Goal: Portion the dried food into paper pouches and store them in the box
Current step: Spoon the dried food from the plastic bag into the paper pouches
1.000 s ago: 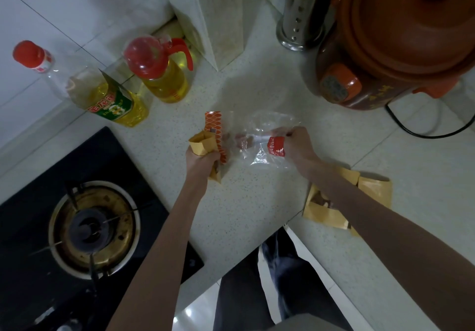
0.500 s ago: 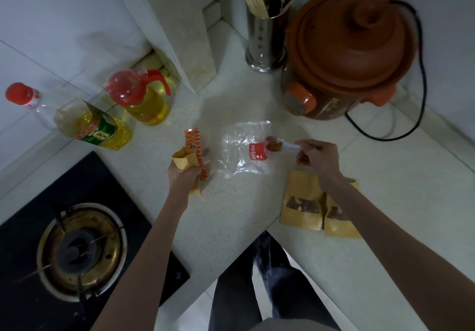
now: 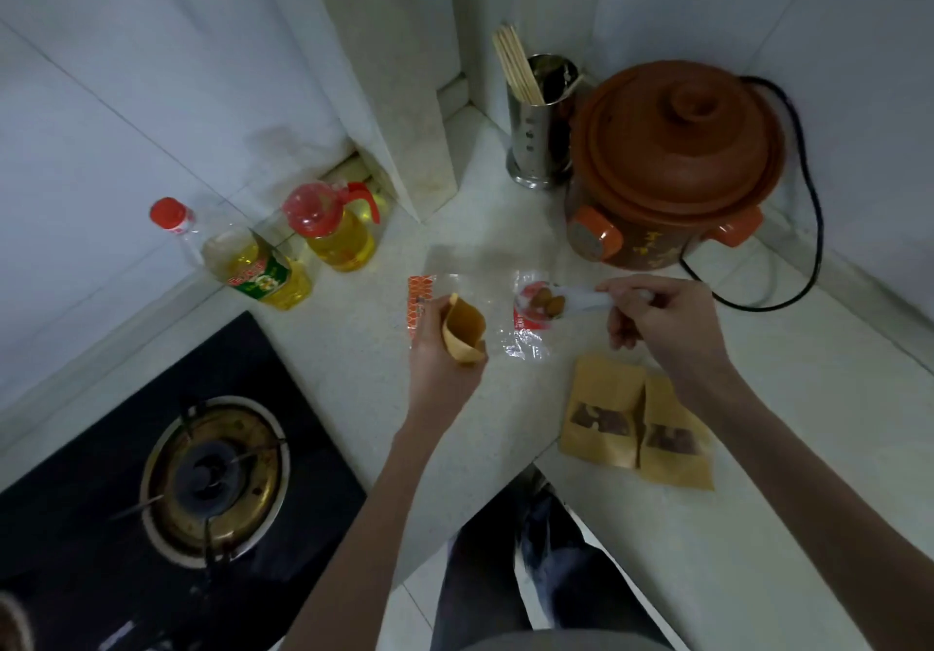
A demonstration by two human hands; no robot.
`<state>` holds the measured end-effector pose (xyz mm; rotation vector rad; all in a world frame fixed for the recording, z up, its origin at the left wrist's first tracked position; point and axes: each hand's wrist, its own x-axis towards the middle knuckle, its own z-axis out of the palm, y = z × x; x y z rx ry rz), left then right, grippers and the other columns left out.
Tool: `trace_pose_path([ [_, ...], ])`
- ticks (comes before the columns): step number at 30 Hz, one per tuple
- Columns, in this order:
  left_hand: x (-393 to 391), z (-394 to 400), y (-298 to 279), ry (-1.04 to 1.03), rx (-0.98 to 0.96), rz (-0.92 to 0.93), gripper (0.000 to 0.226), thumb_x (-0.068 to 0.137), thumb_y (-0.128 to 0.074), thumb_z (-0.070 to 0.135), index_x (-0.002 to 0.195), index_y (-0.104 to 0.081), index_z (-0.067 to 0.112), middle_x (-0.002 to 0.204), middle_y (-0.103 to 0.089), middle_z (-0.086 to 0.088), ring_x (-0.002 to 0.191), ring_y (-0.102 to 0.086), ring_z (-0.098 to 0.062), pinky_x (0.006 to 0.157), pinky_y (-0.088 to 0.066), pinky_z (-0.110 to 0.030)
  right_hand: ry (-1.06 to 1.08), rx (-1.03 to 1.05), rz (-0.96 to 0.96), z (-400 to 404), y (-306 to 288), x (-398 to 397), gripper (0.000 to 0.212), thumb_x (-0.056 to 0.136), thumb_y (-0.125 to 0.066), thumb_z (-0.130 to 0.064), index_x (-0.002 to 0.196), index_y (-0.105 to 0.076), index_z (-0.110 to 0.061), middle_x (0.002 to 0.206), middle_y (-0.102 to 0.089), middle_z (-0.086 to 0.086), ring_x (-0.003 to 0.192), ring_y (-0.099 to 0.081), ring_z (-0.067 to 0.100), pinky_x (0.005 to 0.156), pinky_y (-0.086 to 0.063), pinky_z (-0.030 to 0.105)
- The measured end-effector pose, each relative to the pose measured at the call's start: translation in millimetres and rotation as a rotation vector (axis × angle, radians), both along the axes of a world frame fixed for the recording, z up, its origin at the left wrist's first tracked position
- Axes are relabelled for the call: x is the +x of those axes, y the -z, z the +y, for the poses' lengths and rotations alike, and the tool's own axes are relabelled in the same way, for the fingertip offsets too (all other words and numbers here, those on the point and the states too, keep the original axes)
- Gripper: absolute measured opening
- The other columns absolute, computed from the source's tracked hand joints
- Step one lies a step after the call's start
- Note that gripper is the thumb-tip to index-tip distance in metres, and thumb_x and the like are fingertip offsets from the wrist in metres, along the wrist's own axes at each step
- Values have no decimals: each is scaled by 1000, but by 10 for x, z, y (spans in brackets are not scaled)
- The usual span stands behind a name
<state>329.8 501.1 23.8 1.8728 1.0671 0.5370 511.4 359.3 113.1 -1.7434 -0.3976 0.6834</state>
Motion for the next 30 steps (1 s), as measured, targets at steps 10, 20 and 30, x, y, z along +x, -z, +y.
trace_pose_path([
  [10, 68, -172, -341, 9, 94, -94, 55, 72, -77, 27, 118, -47, 30, 105, -58, 6, 96, -59, -19, 80, -53, -46, -356, -26, -782, 229, -692, -447, 11, 84, -63, 0, 83, -74, -3, 58, -66, -2, 47, -59, 15, 48, -44, 23],
  [20, -35, -172, -229, -43, -10, -95, 66, 69, -74, 32, 126, -41, 39, 118, -57, 10, 110, -56, -12, 90, -52, -34, -416, 120, -944, 238, -555, -431, 12, 85, -61, 3, 86, -72, -1, 56, -61, 0, 44, -54, 11, 43, -41, 19],
  [30, -257, 312, 367, -234, -213, 143, 52, 72, -71, 8, 114, -52, 32, 95, -67, 10, 86, -65, -15, 70, -57, -36, -1, -139, -200, -9, 374, 43, 15, 88, -61, -12, 79, -73, -14, 52, -61, 2, 42, -51, 6, 44, -42, 15],
])
